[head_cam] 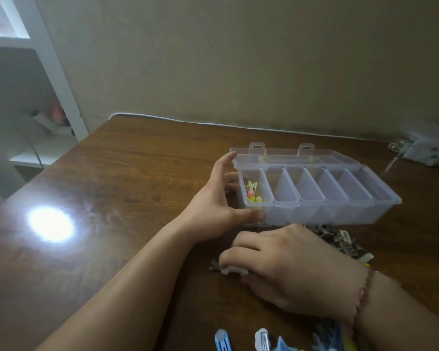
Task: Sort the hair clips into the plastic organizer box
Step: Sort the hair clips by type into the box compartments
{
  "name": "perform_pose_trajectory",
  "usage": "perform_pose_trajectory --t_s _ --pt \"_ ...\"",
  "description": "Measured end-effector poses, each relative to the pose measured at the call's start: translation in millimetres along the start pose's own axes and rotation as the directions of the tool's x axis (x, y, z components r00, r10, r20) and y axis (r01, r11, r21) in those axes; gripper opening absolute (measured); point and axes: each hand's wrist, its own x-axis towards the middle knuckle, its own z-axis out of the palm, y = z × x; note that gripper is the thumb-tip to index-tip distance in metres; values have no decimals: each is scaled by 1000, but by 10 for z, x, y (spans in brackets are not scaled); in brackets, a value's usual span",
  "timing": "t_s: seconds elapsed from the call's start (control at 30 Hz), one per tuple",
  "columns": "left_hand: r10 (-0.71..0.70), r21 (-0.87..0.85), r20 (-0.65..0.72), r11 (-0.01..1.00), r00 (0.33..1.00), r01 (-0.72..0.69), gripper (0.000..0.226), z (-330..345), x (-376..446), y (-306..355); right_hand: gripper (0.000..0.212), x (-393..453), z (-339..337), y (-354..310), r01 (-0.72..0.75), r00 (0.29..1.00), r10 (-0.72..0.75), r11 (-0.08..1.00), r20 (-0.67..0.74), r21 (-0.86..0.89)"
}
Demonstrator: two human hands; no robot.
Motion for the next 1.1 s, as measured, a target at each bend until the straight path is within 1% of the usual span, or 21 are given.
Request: perform_pose_trajectory --t_s 0.07,0.1,0.17,0.23,0.27,0.33,0.37,0.4,0.43,0.5,0.53,0.6,0.67,0.73,0.77,0.8,0.83,0.87,0.93,1.0,1.1 --pt "2 -2 -5 1000 1000 -2 117 5 1 -1 26 -22 0 44 0 995 -2 1000 -96 -18" --pt "1 -1 -6 1000 1000 -1 117 7 0 3 23 -40 -8 71 -3 987 4 1000 -161 8" --pt "1 3 -8 1000 1000 -1 118 0 -9 9 16 -75 -57 111 -35 943 83 988 -323 153" --pt "0 4 4 1000 1000 0 119 -12 -16 20 9 -90 -148 138 -86 844 269 922 -464 378" --pt "-3 6 9 1000 1000 3 118 -16 -19 31 8 -78 -186 166 -117 771 366 885 -521 450" --pt "-18 7 9 1000 1000 18 117 -18 -21 48 9 -32 -215 246 -242 617 533 829 -579 505" --pt "-23 4 10 1000 1000 23 117 -14 -23 55 9 -4 -204 286 -322 562 587 805 -583 499" --pt "-26 3 13 1000 1000 26 117 -10 -24 56 9 19 -182 315 -397 536 614 789 -580 469" --pt "-23 3 16 1000 1000 23 117 -5 -25 58 8 38 -145 334 -459 544 620 784 -566 417" --pt "-18 6 17 1000 1000 18 116 -2 -32 64 13 62 -92 337 -517 617 586 805 -525 292" --pt "-16 6 16 1000 1000 16 116 -3 -34 68 18 54 -96 337 -515 645 560 821 -520 245" --pt "-12 11 18 1000 1000 11 115 -2 -34 84 25 1 -220 316 -475 668 506 854 -545 210" --pt "-12 16 18 1000 1000 11 115 -2 -34 84 18 -83 -448 270 -391 673 466 883 -575 259" --pt "-14 24 22 1000 1000 14 114 -2 -26 69 7 -181 -634 198 -292 663 461 885 -590 363" --pt "-12 29 24 1000 1000 11 113 0 -22 69 5 -218 -673 163 -262 679 460 880 -572 396" --pt "-10 33 25 999 1000 9 113 2 -19 69 6 -253 -666 129 -265 725 453 879 -519 397" --pt "-7 37 22 999 1000 6 114 6 -17 69 9 -289 -608 102 -304 784 444 884 -435 355" --pt "-6 41 18 999 1000 5 114 8 -19 70 15 -316 -514 74 -369 832 442 892 -336 261" --pt "0 45 8 999 1000 0 115 18 -23 62 32 -342 -303 24 -453 873 451 891 -187 35" --pt "4 46 -3 999 1000 -3 116 26 -22 36 38 -363 -145 2 -445 892 433 892 -128 -77" --pt "7 49 -3 999 1000 -7 115 26 -13 16 30 -366 -30 -5 -358 932 345 923 -113 -143"
